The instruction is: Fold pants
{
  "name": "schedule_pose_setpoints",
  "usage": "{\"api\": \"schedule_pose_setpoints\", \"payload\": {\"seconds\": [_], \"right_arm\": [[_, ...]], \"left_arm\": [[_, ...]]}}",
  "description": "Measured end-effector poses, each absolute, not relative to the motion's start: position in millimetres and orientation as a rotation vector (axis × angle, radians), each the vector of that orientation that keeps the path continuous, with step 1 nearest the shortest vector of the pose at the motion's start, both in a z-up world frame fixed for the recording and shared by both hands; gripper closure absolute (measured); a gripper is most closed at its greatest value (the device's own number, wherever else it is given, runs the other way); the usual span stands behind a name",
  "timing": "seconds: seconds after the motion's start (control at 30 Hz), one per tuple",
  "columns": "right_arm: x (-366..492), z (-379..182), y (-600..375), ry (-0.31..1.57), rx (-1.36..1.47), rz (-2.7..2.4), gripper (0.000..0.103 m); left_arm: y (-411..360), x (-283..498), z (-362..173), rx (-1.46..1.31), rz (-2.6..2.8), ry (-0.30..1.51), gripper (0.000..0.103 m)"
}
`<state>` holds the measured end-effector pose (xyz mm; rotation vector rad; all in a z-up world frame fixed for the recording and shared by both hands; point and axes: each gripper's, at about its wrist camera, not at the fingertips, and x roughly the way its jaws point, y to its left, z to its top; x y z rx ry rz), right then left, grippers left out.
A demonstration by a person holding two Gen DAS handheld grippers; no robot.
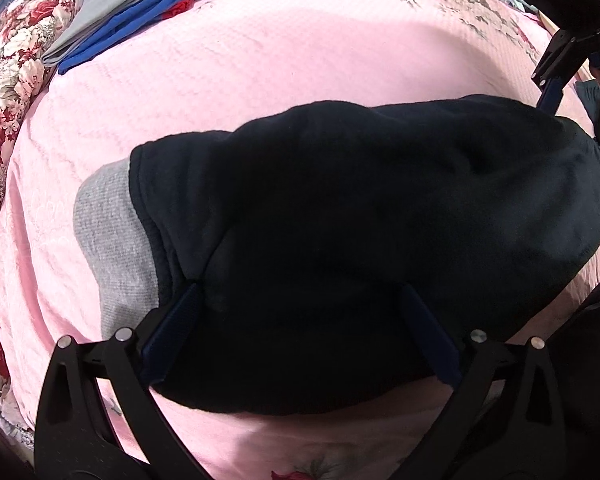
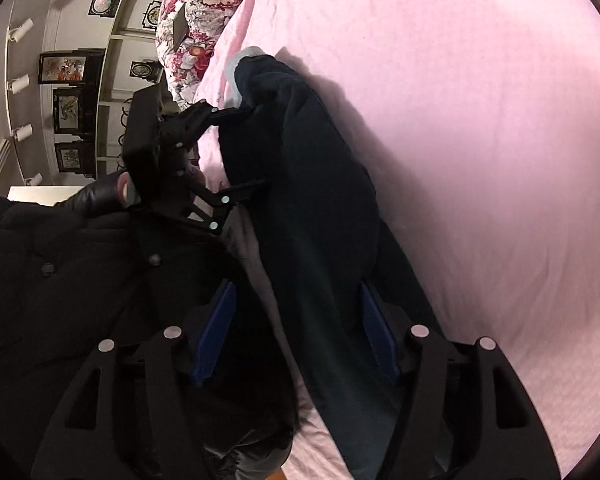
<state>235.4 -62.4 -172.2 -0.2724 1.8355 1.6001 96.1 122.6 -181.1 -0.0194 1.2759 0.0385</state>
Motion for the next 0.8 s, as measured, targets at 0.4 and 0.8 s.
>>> {"api": "schedule_pose_setpoints", "payload": {"seconds": [0.4,0.8], "right_arm": [[216.8,-188.7,-56.6,1.964,-0.407,1.671,0.035],[224.7,-220.7,-33.8,2.033,0.282,1.656,0.02]], "left_arm": [[118.8,107.3,-181.0,-0.014,0.053,1.32,0.002],[119.6,116.9,-183.5,-0.019,0.059,1.331,0.002]]}}
